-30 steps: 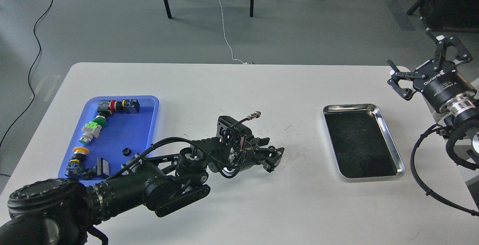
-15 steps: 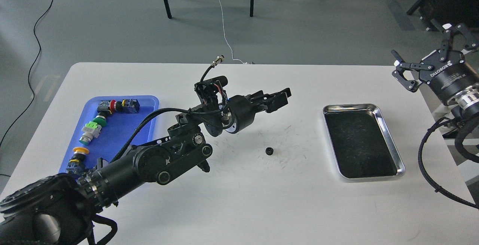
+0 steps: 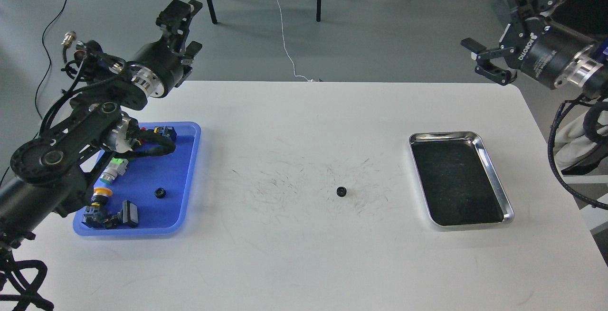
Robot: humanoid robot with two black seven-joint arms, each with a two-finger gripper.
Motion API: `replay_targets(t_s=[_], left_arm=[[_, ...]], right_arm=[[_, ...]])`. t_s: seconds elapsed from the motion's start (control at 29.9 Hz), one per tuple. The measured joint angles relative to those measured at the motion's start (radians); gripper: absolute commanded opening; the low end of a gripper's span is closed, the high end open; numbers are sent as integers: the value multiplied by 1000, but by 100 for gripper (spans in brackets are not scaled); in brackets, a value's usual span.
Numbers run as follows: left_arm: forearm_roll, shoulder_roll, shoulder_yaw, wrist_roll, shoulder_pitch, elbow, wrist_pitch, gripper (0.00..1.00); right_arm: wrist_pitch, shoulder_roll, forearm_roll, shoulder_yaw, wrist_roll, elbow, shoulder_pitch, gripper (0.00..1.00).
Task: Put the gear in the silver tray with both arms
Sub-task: 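Release the gear on the table and withdraw the left arm, then reach the right gripper to the black gear and grasp it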
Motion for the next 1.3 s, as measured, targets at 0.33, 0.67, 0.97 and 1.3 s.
replay_targets(t_s=[0.33, 0.67, 0.97, 1.3], left_arm=[[-52, 36, -24, -2, 62, -43, 48, 99], [-51, 39, -31, -2, 78, -61, 63, 99], [-48, 50, -46, -2, 99, -62, 63, 99], [-48, 74, -46, -15, 102, -63, 63, 99]], right_arm=[[-7, 204, -350, -664, -12, 42, 478, 99], [-26, 552, -461, -998, -77, -53, 584, 98], [-17, 796, -461, -1105, -101, -186, 540, 98], [-12, 870, -465, -1169, -114, -249, 497, 92]])
